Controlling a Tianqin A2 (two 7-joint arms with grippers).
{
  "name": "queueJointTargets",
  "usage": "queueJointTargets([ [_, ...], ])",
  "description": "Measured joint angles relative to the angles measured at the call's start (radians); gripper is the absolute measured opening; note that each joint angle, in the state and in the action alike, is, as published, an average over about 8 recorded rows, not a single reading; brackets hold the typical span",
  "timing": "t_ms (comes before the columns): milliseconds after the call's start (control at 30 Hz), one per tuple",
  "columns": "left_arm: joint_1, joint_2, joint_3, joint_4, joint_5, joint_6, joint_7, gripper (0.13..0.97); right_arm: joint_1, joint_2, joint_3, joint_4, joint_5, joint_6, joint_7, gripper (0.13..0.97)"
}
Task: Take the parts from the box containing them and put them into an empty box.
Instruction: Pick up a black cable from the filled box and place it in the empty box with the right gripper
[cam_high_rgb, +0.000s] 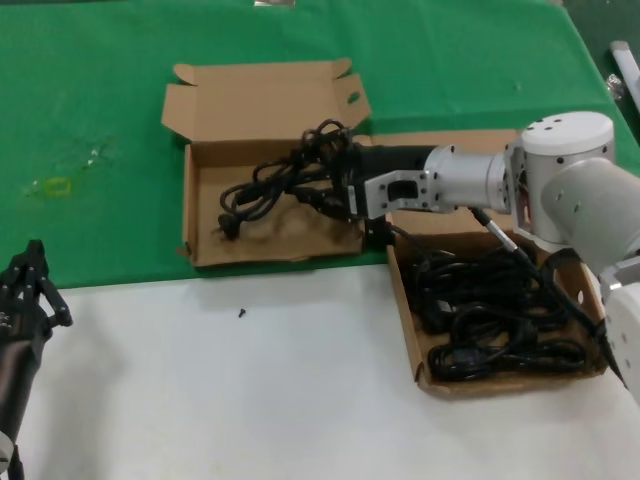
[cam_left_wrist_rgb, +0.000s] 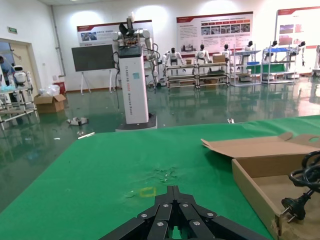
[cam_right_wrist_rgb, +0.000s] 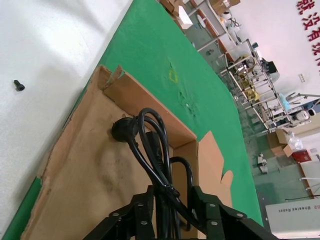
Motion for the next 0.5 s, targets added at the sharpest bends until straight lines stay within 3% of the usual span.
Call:
queueJointTargets([
  [233,0.0,0.0,0.0,0.0,0.0,0.0,0.0,0.142,-0.002,0.006,0.009,0.003,-0.008,-0.016,0.006,0.344],
  [500,0.0,0.0,0.0,0.0,0.0,0.0,0.0,0.142,-0.022,0.026,0.006,0.059,-0.021,-0.05,0.046,0.507],
])
